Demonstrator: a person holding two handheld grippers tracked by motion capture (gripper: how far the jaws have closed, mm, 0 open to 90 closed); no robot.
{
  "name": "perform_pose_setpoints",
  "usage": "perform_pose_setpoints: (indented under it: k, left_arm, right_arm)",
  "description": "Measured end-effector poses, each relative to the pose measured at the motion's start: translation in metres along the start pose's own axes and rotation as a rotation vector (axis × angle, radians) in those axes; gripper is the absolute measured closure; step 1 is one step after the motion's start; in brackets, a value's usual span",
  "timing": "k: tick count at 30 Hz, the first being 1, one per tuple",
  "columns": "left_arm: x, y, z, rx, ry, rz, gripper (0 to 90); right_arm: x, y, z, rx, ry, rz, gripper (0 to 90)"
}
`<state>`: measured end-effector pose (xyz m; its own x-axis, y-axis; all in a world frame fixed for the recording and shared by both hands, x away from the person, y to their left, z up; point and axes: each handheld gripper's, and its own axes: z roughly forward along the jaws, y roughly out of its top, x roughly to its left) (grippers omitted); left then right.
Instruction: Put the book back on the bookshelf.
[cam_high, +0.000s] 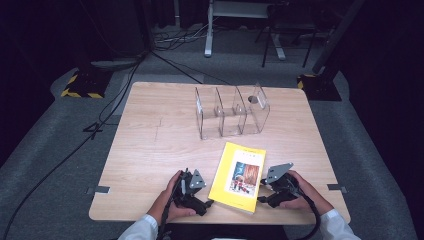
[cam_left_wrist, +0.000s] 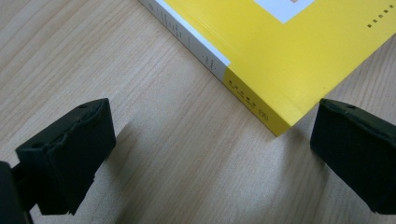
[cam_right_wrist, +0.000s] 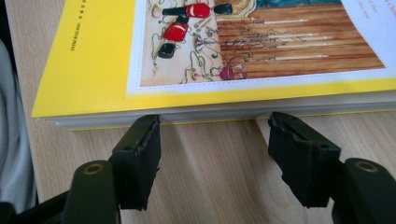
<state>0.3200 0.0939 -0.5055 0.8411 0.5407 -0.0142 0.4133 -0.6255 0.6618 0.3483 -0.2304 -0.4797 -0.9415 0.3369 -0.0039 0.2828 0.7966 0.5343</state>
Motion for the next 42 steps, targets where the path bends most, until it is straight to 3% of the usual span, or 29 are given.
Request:
perform_pose_setpoints:
  k: [9, 14, 16, 30, 34, 37, 38, 40, 41, 42]
  left_arm:
    - [0.0, 0.0, 0.0, 0.0, 0.0, 0.0, 0.6]
    - [0.0, 0.0, 0.0, 0.001, 0.001, 0.0, 0.7]
    - [-0.001, 0.0, 0.0, 0.0, 0.001, 0.0, 0.7]
    - [-0.002, -0.001, -0.001, 0.001, -0.014, 0.013, 0.6]
    - [-0.003, -0.002, -0.002, 0.0, -0.008, 0.015, 0.6]
    - [-0.007, -0.001, -0.004, -0.002, 0.019, 0.048, 1.0]
    - [-0.009, 0.0, -0.005, -0.007, 0.021, 0.058, 3.6]
    - [-0.011, 0.001, -0.006, -0.018, 0.008, 0.069, 21.3]
    - [-0.013, 0.002, -0.007, -0.022, 0.002, 0.077, 23.2]
    - [-0.017, 0.006, -0.006, -0.024, -0.01, 0.081, 16.0]
  right_arm:
    - [0.001, 0.018, 0.004, 0.156, 0.025, -0.04, 34.1]
    - [0.001, 0.024, 0.006, 0.185, 0.025, -0.039, 32.4]
    - [0.004, 0.023, 0.007, 0.175, 0.03, -0.041, 26.5]
    - [0.01, 0.017, 0.009, 0.052, 0.001, 0.004, 30.0]
    - [0.01, 0.019, 0.004, -0.013, -0.009, 0.05, 30.2]
    - [0.01, 0.021, 0.001, -0.05, -0.019, 0.066, 30.6]
    - [0.01, 0.021, 0.0, -0.054, -0.022, 0.067, 30.6]
    - [0.011, 0.022, 0.0, -0.059, -0.024, 0.066, 30.6]
    - [0.011, 0.022, -0.001, -0.064, -0.027, 0.068, 30.6]
    - [0.011, 0.024, -0.003, -0.085, -0.028, 0.081, 30.6]
